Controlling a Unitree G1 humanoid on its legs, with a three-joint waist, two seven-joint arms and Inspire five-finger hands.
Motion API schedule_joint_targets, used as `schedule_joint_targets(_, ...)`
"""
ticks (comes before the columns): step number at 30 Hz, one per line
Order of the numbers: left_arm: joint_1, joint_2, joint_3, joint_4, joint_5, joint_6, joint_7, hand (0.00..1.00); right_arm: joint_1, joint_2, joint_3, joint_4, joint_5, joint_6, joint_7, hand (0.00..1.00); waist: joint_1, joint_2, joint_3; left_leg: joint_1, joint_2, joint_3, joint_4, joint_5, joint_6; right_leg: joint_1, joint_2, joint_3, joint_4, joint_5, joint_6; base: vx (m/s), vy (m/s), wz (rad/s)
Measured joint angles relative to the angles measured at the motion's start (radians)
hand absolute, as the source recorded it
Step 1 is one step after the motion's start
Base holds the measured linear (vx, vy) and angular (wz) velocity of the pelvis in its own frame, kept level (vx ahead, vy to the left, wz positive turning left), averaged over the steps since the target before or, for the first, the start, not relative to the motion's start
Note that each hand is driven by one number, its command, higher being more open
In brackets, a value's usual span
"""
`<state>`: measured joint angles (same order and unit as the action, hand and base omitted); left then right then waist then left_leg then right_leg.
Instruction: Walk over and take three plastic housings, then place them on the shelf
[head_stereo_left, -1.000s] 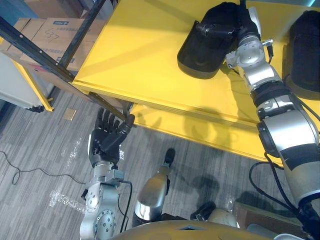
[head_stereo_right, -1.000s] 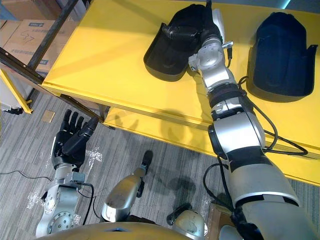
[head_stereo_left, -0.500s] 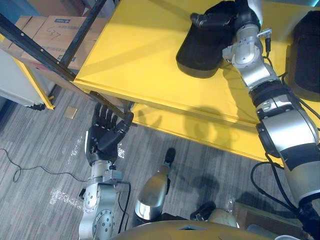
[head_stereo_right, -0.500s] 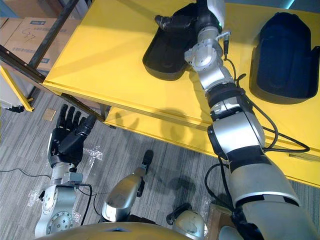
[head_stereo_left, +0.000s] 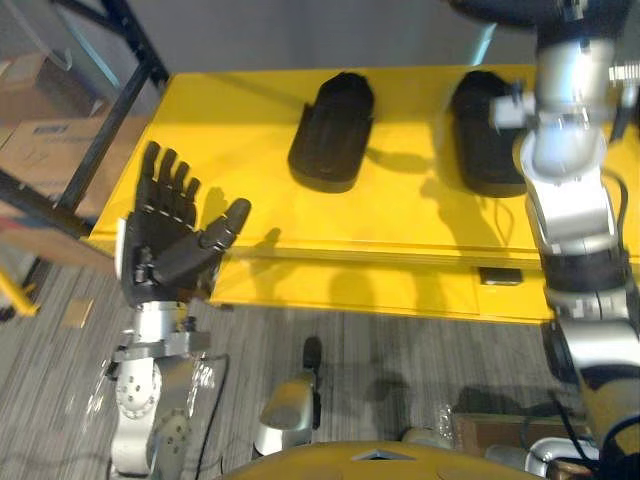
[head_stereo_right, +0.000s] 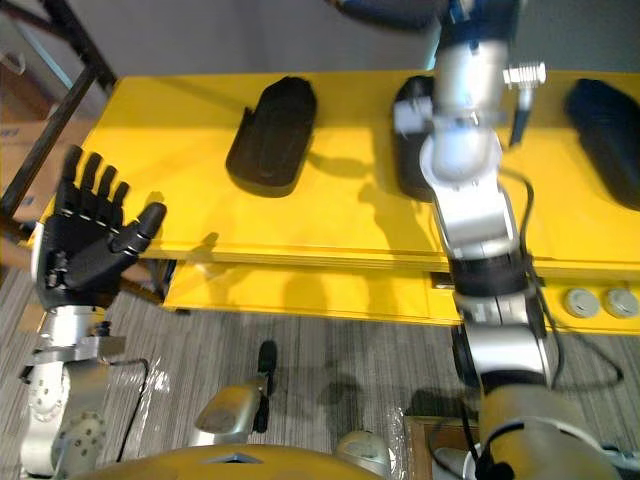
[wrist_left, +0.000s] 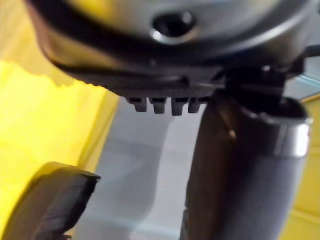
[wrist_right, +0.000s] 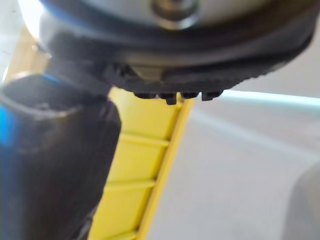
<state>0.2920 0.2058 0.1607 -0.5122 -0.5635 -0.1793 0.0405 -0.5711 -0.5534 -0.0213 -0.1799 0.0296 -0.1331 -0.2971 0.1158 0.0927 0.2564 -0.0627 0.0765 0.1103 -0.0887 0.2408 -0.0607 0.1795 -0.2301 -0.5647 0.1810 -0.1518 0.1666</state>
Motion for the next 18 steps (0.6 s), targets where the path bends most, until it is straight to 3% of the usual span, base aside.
schedule_joint_targets(7, -0.024, 0.0, 0.154, 0.054, 0.065, 0.103, 0.067, 1.0, 0.581, 0.218, -0.214, -0.12, 0.002, 0.022, 0.036, 1.0, -0.086, 0.005, -0.039, 0.019, 0.034, 0.095, -0.001, -0.017, -0.003, -0.018, 0.028, 0.095, -0.062, 0.053, -0.012, -0.04, -0.015, -0.42)
schedule_joint_targets(14, -0.025, -0.001, 0.213, 0.209, 0.096, 0.185, 0.091, 1.0, 0.731, 0.324, -0.335, -0.119, -0.013, 0.021, -0.024, 1.0, -0.125, -0.008, -0.079, 0.021, 0.051, 0.154, -0.001, -0.03, -0.011, -0.058, 0.034, 0.159, -0.064, 0.068, -0.018, -0.03, -0.014, -0.27)
schedule_joint_targets(18, -0.027, 0.0, 0.215, 0.277, 0.095, 0.214, 0.08, 1.0, 0.757, 0.332, -0.307, -0.119, -0.013, 0.017, -0.023, 1.0, -0.134, -0.017, -0.085, 0.021, 0.059, 0.167, -0.001, -0.032, -0.013, -0.076, 0.04, 0.18, -0.065, 0.065, -0.026, -0.05, -0.013, -0.12)
